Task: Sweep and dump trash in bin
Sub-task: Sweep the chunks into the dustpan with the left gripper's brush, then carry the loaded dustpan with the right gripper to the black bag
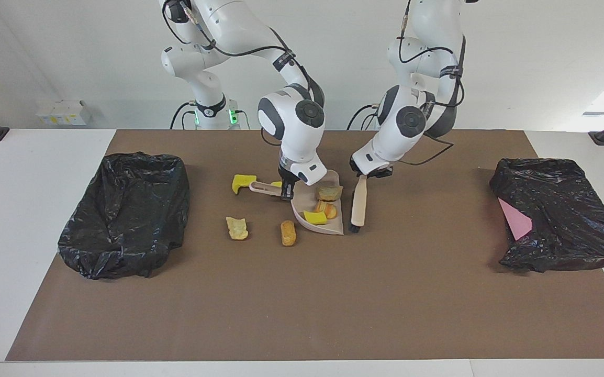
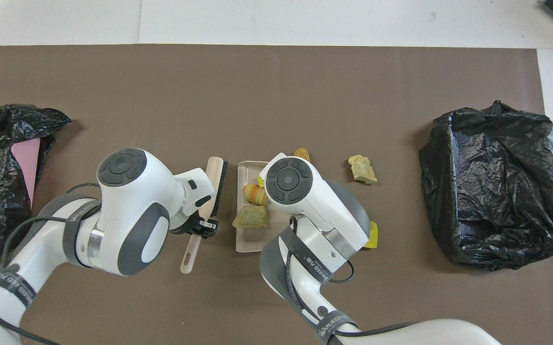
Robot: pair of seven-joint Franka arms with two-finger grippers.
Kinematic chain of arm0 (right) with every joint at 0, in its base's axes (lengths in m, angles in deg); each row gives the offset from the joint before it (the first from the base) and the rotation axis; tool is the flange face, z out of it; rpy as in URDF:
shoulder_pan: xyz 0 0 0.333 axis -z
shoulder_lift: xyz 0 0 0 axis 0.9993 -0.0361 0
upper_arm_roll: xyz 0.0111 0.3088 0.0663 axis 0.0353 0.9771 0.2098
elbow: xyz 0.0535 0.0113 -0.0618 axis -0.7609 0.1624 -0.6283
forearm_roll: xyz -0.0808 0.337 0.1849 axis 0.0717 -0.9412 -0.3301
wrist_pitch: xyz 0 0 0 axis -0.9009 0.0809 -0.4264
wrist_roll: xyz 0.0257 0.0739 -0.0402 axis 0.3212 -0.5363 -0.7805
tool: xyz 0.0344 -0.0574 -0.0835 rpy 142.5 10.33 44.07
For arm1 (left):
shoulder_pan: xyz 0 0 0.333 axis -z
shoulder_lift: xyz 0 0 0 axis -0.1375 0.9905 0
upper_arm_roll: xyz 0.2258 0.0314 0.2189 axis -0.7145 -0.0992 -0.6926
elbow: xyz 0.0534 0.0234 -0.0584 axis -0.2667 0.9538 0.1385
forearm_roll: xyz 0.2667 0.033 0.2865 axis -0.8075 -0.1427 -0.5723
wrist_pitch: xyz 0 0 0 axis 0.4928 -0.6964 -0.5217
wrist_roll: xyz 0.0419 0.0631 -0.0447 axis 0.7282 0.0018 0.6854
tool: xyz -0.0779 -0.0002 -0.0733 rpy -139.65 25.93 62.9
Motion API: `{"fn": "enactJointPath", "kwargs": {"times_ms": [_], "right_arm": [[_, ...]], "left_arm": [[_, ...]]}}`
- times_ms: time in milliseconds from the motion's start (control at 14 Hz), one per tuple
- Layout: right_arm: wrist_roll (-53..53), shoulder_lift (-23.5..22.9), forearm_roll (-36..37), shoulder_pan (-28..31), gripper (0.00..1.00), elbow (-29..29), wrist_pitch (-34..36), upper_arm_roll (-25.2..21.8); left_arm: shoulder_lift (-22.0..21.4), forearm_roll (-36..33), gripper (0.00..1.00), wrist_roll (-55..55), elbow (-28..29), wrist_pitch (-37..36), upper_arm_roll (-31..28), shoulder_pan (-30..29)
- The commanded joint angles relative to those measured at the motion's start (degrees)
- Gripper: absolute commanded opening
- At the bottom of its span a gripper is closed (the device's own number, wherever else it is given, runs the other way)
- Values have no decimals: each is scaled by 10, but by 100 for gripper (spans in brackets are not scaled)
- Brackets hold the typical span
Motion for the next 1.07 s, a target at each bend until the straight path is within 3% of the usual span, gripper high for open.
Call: {"fn": "enactJointPath", "kwargs": {"times_ms": [0,286,500,786,1000], "right_arm": [[-5,10,9,7,0,9,-15,3],[-23,48,9,36,0,10,-3,3],[-102,95,3,87,0,15,25,3],[-235,158,3,176,0,21,56,3],[-328,188,2,251,0,21,62,3]], "left_arm": [[-44,5,0,49,11,-27,1,-46],[-51,-18,0,171,17,-26,1,-60],[-82,-18,0,225,62,-13,6,-43],[-148,-18,0,280,168,63,7,43],[-159,-18,0,353,210,126,7,131]]}}
